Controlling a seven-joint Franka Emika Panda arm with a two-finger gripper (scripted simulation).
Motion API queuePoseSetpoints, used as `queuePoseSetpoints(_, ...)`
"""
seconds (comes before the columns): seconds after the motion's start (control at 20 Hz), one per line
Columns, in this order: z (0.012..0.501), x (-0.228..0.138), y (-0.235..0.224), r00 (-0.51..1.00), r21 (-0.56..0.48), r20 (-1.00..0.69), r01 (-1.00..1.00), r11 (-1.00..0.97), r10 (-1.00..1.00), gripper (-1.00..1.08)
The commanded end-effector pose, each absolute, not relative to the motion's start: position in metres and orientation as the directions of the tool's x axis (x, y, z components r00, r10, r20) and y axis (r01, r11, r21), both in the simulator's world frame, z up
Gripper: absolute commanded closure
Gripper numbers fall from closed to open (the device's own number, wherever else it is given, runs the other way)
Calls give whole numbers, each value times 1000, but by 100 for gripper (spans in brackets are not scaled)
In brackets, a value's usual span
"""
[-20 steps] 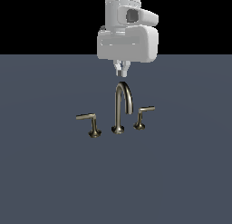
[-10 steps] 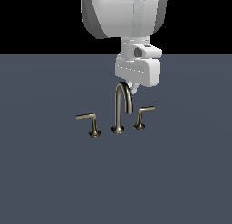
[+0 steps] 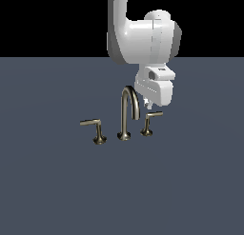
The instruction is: Turn on the faucet by rotating a designated handle.
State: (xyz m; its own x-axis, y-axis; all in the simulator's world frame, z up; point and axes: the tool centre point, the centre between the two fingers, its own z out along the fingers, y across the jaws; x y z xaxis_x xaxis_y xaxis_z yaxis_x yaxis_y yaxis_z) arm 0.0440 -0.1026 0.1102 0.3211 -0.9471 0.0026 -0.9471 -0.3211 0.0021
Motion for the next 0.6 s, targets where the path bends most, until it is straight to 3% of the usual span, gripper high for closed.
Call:
queuePoseSetpoints(0.0,102,49,-110,290,1,3,-957,-290,-957,108)
queuePoseSetpoints(0.55,91,54,-120,249,0,1,-968,-249,-968,108)
